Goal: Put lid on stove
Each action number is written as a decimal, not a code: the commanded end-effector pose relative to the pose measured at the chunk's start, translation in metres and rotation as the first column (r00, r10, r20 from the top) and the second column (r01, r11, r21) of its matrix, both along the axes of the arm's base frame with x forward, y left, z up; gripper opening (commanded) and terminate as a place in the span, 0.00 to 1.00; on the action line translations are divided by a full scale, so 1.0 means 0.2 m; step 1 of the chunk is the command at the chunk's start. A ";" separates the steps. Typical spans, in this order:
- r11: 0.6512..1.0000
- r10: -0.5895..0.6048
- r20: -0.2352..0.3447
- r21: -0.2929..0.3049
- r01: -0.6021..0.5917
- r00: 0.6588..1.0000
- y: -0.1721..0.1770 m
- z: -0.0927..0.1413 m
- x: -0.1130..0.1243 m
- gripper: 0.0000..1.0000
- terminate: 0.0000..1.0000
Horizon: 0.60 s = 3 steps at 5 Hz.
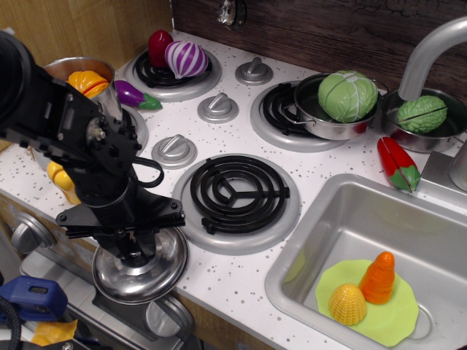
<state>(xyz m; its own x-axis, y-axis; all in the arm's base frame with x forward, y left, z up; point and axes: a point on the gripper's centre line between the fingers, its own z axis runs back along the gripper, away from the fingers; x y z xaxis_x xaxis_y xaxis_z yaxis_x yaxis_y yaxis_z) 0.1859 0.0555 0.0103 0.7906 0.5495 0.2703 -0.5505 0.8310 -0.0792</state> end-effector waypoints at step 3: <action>0.987 0.074 -0.012 0.144 -0.072 0.997 -0.07 0.41 0.27 0.00 0.00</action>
